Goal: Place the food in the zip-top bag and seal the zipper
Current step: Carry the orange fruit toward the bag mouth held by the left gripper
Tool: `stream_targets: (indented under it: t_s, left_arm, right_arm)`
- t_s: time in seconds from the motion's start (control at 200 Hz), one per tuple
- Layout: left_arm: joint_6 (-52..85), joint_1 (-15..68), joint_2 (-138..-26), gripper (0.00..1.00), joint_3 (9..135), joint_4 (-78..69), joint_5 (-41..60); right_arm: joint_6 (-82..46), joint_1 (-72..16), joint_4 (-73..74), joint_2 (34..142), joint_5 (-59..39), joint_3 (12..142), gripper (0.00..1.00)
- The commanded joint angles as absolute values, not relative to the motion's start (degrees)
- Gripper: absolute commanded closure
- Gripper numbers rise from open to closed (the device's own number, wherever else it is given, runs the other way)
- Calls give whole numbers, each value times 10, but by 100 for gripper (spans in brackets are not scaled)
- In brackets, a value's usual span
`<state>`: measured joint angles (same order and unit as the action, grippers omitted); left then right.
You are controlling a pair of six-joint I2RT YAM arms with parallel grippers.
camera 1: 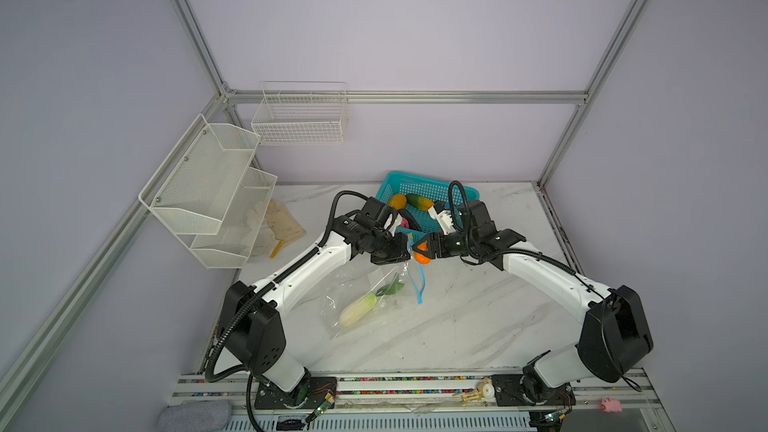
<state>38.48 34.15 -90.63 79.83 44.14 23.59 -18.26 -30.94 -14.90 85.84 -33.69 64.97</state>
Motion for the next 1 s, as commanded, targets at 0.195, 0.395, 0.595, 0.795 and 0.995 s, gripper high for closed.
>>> stream_targets:
  t_s: [0.195, 0.395, 0.595, 0.795, 0.995]
  left_arm:
    - [394, 343, -868, 100, 796, 421, 234]
    - [394, 343, -864, 100, 794, 420, 234]
    - [397, 344, -865, 100, 795, 417, 236]
    - [398, 347, -871, 100, 800, 414, 240]
    - [398, 348, -875, 100, 804, 414, 239]
  right_arm:
    - [-202, -316, -102, 875, -348, 622, 40]
    - [-204, -316, -93, 879, -346, 613, 40]
    - [-210, -320, -80, 887, -352, 616, 40]
    - [-217, -331, -68, 903, -353, 623, 40]
    - [-219, -335, -61, 911, -347, 624, 39]
